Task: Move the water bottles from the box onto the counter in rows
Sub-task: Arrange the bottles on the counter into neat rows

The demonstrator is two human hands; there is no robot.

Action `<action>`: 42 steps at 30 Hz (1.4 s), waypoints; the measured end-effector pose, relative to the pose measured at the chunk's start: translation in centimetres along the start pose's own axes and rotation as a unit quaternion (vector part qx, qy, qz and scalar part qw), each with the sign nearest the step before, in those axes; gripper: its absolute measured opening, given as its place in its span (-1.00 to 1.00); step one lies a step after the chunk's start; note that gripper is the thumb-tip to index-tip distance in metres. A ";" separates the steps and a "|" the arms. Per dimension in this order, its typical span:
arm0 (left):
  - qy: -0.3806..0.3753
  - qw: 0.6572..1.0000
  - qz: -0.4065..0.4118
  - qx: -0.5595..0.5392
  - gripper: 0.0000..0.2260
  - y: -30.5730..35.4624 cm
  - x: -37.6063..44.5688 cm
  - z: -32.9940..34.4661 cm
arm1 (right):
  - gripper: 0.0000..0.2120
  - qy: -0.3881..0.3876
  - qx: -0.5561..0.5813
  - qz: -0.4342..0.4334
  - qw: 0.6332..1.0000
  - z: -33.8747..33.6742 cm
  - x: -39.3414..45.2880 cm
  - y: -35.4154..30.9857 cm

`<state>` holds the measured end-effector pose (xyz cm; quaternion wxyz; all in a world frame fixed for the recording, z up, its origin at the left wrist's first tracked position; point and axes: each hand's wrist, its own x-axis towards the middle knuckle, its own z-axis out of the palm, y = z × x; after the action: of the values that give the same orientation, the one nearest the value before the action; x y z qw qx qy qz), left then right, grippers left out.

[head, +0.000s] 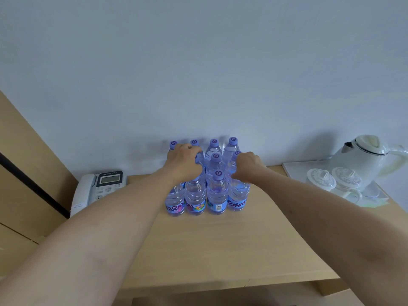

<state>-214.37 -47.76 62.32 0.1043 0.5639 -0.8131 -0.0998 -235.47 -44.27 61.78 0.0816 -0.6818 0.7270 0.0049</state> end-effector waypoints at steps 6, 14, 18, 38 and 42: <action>-0.010 1.000 0.005 0.014 -0.58 0.4 0.4 0.2 | -0.73 -0.017 -0.006 0.001 1.000 -1.0 -0.1 -0.7; -0.007 0.999 -0.012 0.030 -0.59 -0.4 -0.1 -0.3 | -0.61 -0.043 -0.032 -0.104 0.993 -0.6 0.5 -3.9; -0.008 0.999 -0.020 0.025 -0.57 -0.8 -0.6 -0.6 | -0.61 -0.039 -0.021 -0.094 0.995 -0.3 0.5 -4.5; -0.011 0.999 -0.017 0.025 -0.62 -0.5 -1.1 -0.1 | -0.63 -0.038 0.003 -0.103 0.994 -1.1 -0.5 -5.1; -0.009 0.999 -0.017 0.029 -0.63 -0.6 -1.2 -0.1 | -0.82 -0.068 -0.031 -0.132 0.989 -1.5 -0.7 -5.5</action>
<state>-213.40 -46.89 62.14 0.0791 0.5796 -0.8068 -0.0833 -230.16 -44.16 63.94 0.1096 -0.7718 0.6232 0.0626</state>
